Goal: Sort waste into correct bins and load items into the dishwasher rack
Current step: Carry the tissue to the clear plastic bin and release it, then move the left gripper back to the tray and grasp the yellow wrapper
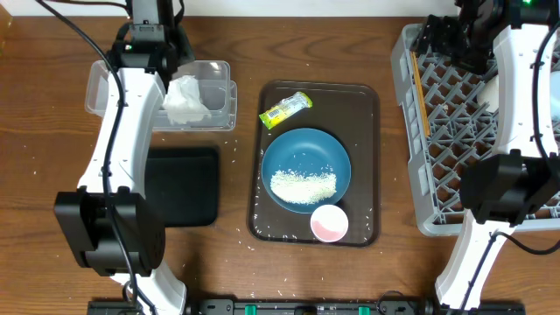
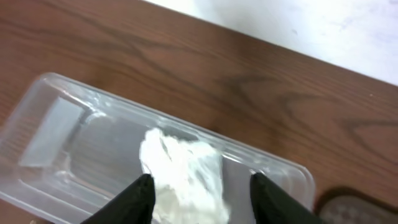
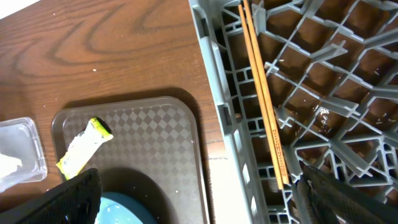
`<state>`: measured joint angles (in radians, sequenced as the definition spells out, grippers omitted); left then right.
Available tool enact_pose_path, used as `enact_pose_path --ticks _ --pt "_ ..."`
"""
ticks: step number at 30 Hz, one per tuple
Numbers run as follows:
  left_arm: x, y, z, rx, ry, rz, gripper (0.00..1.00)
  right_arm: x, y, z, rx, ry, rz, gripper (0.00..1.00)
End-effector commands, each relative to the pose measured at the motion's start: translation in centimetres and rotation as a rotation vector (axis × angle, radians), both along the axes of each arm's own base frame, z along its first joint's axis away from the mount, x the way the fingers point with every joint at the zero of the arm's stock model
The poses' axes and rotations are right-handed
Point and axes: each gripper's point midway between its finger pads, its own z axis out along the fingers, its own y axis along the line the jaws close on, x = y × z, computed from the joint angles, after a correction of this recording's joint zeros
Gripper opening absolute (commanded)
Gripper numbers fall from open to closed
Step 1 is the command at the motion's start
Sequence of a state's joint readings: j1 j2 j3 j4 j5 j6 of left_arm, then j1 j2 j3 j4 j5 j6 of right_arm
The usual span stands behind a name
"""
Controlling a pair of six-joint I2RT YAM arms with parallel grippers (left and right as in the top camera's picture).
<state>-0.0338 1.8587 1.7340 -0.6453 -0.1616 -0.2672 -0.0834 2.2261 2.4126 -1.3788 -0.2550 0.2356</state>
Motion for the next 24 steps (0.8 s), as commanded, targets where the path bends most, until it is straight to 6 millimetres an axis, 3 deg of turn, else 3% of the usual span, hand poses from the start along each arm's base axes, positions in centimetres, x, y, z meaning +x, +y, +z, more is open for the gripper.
enact_pose_path --ticks 1,6,13,17,24 --pt "-0.4 -2.9 -0.4 -0.127 0.024 -0.106 0.52 -0.1 0.6 1.3 0.007 -0.025 -0.001 0.99" --pt "-1.8 -10.8 -1.1 -0.364 0.077 -0.431 0.52 -0.1 0.7 1.3 0.007 -0.025 0.001 0.99" --pt "-4.1 -18.3 -4.1 -0.265 0.149 -0.73 0.53 -0.1 0.7 1.3 0.007 -0.025 0.001 0.99" --pt "-4.1 -20.2 -6.7 -0.15 0.191 -0.735 0.54 -0.1 0.7 1.3 0.007 -0.025 0.001 0.99" --pt "-4.2 -22.8 -13.2 -0.069 0.294 -0.824 0.58 -0.1 0.7 1.3 0.007 -0.025 0.001 0.99"
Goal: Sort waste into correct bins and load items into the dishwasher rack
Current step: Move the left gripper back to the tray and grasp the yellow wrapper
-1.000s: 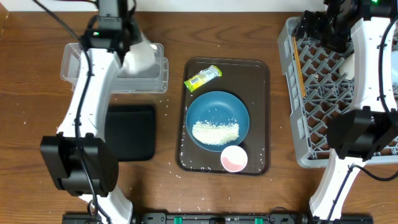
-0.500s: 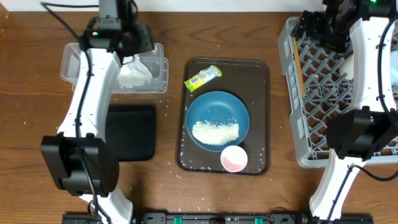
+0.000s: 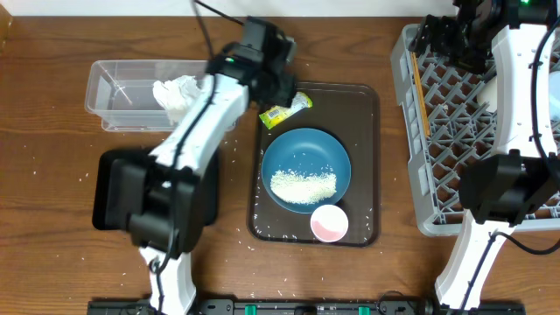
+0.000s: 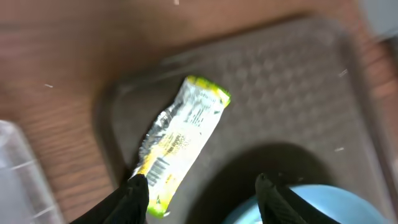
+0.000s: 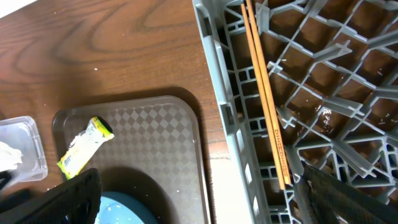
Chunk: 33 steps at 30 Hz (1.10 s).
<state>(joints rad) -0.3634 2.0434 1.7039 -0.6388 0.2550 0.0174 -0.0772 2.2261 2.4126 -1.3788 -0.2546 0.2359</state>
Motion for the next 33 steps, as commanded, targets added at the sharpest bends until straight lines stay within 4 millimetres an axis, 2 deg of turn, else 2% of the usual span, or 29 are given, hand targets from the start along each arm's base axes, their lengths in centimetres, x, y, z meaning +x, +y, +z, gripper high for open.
enact_pose_path --ticks 1,6,23,25,29,33 --pt "0.1 0.3 -3.9 0.077 0.031 -0.037 0.58 -0.1 0.4 1.3 0.007 -0.025 -0.005 0.99" --pt "0.9 0.0 -6.9 0.09 0.038 -0.057 0.58 -0.1 0.4 1.3 0.007 -0.025 -0.005 0.99" --pt "0.2 0.3 -11.9 0.122 0.122 -0.058 0.57 -0.1 0.4 1.3 0.007 -0.025 -0.005 0.99" --pt "0.1 0.3 -12.0 0.123 0.126 -0.058 0.5 -0.1 0.4 1.3 0.007 -0.025 -0.005 0.99" --pt "0.0 0.3 -11.7 0.123 0.128 -0.058 0.21 -0.1 0.4 1.3 0.007 -0.025 -0.005 0.99" --pt "0.4 0.2 -9.6 0.093 0.106 -0.009 0.12 -0.1 0.4 1.3 0.007 -0.025 -0.005 0.99"
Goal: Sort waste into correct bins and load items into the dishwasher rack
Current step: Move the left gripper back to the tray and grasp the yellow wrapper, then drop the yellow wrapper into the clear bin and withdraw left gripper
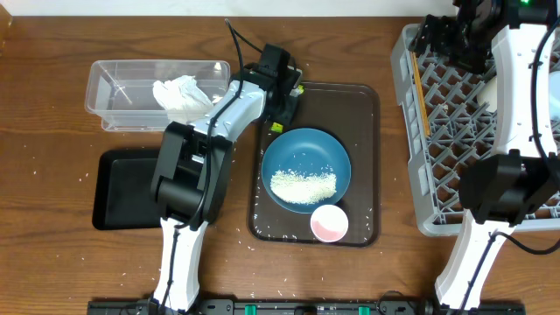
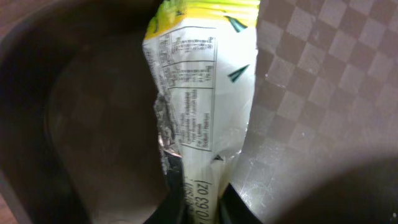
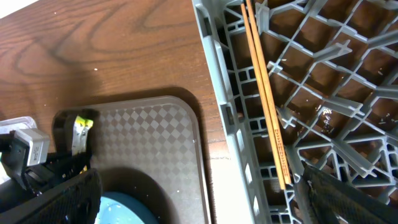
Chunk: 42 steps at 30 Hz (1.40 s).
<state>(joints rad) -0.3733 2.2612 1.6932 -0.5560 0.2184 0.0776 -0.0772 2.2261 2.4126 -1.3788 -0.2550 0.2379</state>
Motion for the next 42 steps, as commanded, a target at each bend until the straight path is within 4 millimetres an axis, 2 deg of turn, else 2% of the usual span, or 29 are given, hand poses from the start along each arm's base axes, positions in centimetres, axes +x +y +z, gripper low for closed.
enact_pose_path --ticks 1,4,8,11,13,17,23,27,28,30,34,39,42 --pt "0.2 0.2 1.6 -0.019 -0.012 0.055 0.11 -0.1 0.4 1.3 0.006 -0.025 -0.003 0.99" --pt "0.7 0.1 4.7 -0.05 -0.061 0.078 0.09 -0.1 0.4 1.3 0.006 -0.025 -0.004 0.99" --pt "1.4 0.8 10.1 -0.059 -0.179 0.1 0.06 -0.1 0.4 1.3 0.006 -0.025 -0.004 0.99" --pt "2.3 3.3 13.6 -0.013 -0.273 0.213 0.06 -0.1 0.4 1.3 0.006 -0.025 -0.004 0.99" --pt "3.0 5.8 15.6 0.02 -0.327 0.334 0.06 -0.1 0.4 1.3 0.006 -0.025 -0.004 0.99" --pt "4.0 10.9 17.9 0.031 -0.384 0.574 0.06 -0.1 0.4 1.3 0.006 -0.025 -0.004 0.99" --pt "4.5 17.6 17.6 -0.05 -0.338 0.902 0.07 -0.1 0.4 1.3 0.006 -0.025 -0.004 0.99" --pt "4.1 21.0 17.1 -0.072 -0.303 1.046 0.08 -0.1 0.4 1.3 0.006 -0.025 -0.004 0.99" --pt "3.9 21.6 17.0 -0.075 -0.294 1.074 0.13 -0.1 0.4 1.3 0.006 -0.025 -0.004 0.99" --pt "3.7 22.6 16.8 -0.078 -0.281 1.115 0.3 -0.1 0.4 1.3 0.006 -0.025 -0.004 0.99" --pt "3.2 23.6 16.5 -0.065 -0.262 1.142 0.33 -0.1 0.3 1.3 0.006 -0.025 -0.004 0.99" --pt "3.1 23.6 16.4 -0.063 -0.259 1.142 0.64 -0.1 0.4 1.3 0.006 -0.025 -0.003 0.99" --pt "3.1 23.7 16.4 -0.064 -0.259 1.142 0.67 -0.1 0.6 1.3 0.006 -0.025 0.0 0.99"
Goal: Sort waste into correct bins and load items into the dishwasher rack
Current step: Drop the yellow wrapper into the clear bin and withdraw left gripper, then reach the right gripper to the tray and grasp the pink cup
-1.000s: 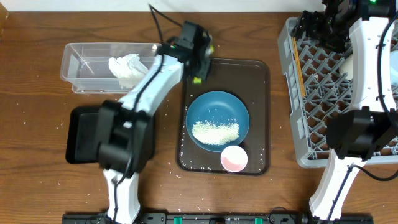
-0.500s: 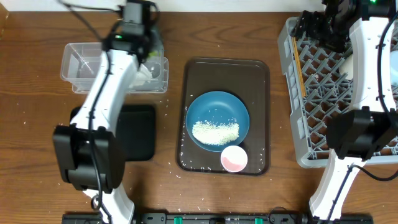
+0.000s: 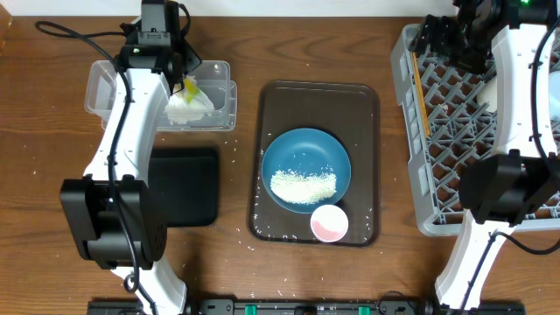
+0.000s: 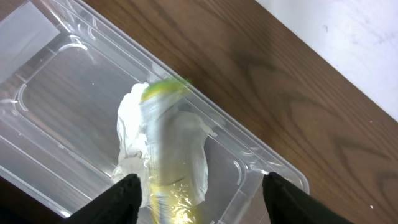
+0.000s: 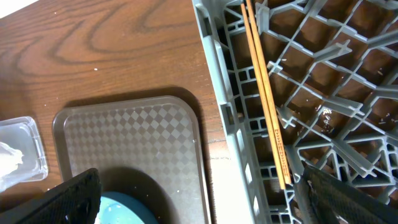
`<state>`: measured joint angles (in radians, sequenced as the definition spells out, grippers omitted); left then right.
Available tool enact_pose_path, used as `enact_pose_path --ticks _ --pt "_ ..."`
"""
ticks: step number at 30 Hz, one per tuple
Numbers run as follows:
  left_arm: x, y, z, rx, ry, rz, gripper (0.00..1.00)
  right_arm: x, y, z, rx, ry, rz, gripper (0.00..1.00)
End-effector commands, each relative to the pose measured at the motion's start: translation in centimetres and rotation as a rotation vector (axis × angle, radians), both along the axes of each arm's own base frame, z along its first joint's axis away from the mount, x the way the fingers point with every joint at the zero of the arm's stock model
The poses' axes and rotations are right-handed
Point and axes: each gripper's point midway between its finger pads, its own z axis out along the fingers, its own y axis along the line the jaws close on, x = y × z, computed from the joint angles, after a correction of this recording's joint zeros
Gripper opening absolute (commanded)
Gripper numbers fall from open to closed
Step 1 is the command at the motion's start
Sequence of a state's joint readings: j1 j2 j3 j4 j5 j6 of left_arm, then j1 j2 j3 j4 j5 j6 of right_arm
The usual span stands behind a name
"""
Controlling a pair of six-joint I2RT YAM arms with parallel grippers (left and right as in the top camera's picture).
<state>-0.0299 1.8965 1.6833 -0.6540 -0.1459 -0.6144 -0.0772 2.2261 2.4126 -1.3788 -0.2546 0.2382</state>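
Observation:
My left gripper (image 4: 205,202) hangs open over the clear plastic bin (image 3: 114,86) at the back left. Between its fingers (image 4: 127,198) a yellow-green snack wrapper (image 4: 163,168) shows blurred, free of both pads, over a crumpled white tissue (image 4: 196,149) in the bin. From overhead the wrapper (image 3: 187,87) sits on the tissue (image 3: 185,107). On the brown tray (image 3: 354,105) stand a blue plate with rice (image 3: 306,168) and a small pink cup (image 3: 329,222). My right gripper (image 5: 208,202) is open over the left edge of the grey dishwasher rack (image 3: 472,131).
Two orange chopsticks (image 5: 264,93) lie in the rack along its left side. A black bin (image 3: 179,185) sits in front of the clear one. Rice grains are scattered on the table near the tray's front edge.
My left gripper was shut on the wrapper at the tray's back left corner. Now it is over the clear bin, open, and the wrapper is loose above the tissue. The right arm has not moved.
My left gripper stood open over the clear bin with the tissue in it. Then it was open above the wrapper on the tray, then shut on it. Now it is back over the bin, open, and the wrapper is off the tray.

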Motion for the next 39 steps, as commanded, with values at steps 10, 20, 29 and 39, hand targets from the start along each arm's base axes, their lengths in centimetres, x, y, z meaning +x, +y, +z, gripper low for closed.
enact_pose_path --ticks 10,20,29,39 --pt "0.3 0.4 0.5 0.007 -0.018 0.021 0.69 -0.1 0.5 1.3 0.007 -0.025 -0.001 0.99" --pt "-1.6 3.1 4.1 0.07 -0.042 0.011 0.7 -0.1 0.4 1.3 0.006 -0.025 -0.002 0.99" --pt "-7.6 10.4 7.6 0.073 -0.013 0.181 0.84 -0.1 0.4 1.3 0.006 -0.025 -0.002 0.99" --pt "-12.5 15.4 5.5 0.047 0.14 0.319 0.88 -0.1 0.5 1.3 0.006 -0.025 -0.001 0.99"
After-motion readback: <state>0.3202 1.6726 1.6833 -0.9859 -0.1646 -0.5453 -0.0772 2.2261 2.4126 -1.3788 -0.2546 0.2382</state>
